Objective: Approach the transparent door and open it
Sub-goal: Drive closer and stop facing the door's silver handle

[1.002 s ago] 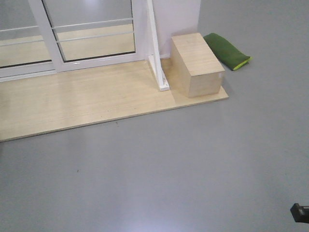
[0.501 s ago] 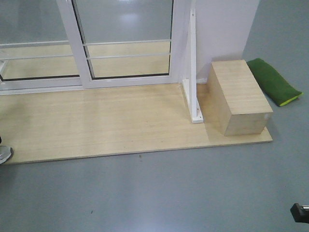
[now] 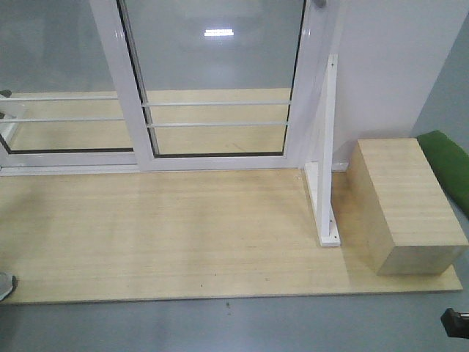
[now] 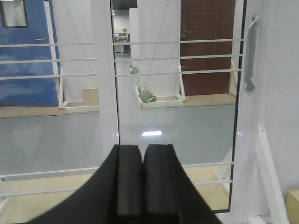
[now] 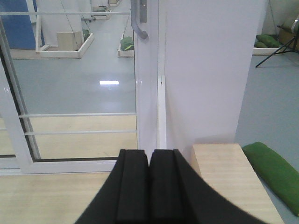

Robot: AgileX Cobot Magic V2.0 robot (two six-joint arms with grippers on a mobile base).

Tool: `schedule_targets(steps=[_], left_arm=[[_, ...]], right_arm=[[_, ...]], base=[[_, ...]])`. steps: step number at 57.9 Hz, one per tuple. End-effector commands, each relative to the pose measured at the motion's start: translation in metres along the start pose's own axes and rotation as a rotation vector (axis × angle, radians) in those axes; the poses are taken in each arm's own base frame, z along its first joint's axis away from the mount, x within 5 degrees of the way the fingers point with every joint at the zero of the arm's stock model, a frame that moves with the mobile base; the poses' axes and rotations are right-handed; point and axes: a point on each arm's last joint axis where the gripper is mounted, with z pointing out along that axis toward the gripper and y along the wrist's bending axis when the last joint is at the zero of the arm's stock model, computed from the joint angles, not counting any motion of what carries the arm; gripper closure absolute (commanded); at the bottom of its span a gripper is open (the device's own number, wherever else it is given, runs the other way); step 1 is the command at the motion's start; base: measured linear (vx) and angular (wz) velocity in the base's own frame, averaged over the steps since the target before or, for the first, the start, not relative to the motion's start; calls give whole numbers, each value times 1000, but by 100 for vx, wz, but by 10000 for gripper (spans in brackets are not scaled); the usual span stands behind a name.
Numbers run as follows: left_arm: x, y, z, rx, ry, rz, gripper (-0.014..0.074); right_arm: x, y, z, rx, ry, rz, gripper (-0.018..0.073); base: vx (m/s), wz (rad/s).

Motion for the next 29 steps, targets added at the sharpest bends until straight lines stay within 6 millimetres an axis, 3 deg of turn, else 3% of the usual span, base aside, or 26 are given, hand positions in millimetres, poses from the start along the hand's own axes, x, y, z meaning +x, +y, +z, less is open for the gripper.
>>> schedule_targets(steps=[1, 29], left_arm=[[2, 0, 0, 2, -61, -18, 602], [2, 0, 0, 2, -61, -18, 602]], right_arm=[[-4, -1, 0, 8, -84, -4, 567], [-4, -1, 0, 8, -84, -4, 567]], base=[[49, 8], [45, 6]])
